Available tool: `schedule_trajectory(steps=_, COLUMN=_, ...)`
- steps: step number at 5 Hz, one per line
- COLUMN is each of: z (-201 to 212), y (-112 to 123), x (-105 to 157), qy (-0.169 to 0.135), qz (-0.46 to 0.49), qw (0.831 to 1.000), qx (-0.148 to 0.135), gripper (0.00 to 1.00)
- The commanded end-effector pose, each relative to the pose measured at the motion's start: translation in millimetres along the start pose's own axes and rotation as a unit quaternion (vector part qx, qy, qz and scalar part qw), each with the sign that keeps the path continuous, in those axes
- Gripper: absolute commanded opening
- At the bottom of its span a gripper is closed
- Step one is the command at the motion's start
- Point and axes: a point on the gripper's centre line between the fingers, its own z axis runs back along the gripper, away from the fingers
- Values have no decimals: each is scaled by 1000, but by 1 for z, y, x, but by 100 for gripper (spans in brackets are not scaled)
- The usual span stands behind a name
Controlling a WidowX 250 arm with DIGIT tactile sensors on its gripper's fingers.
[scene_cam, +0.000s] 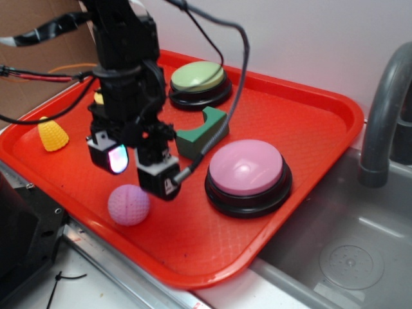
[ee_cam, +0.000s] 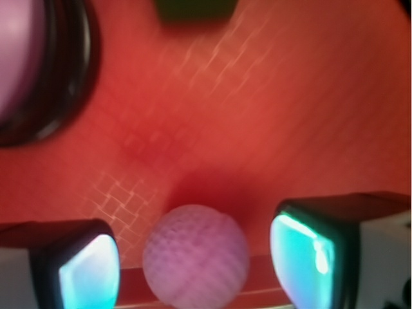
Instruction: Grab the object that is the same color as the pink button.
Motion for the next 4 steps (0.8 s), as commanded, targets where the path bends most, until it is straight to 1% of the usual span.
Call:
schedule_trajectory(steps=1, z=-26, y=-12, x=-8, qy=33, qz=-19, qw=999, qx=3, gripper=100)
schedule_trajectory(steps=2, z=-31, y=-11, x=-11, qy=42, qz=-14, qw=999, qx=16, gripper=100)
schedule_trajectory(steps=3, z=-32, y=-9, x=-15, qy=40, qz=-4, qw=999, qx=15, gripper=0)
schedule_trajectory(steps=4, z=-22, y=-5, x=-16, qy=27, qz=10, qw=1000, qx=10, gripper=0)
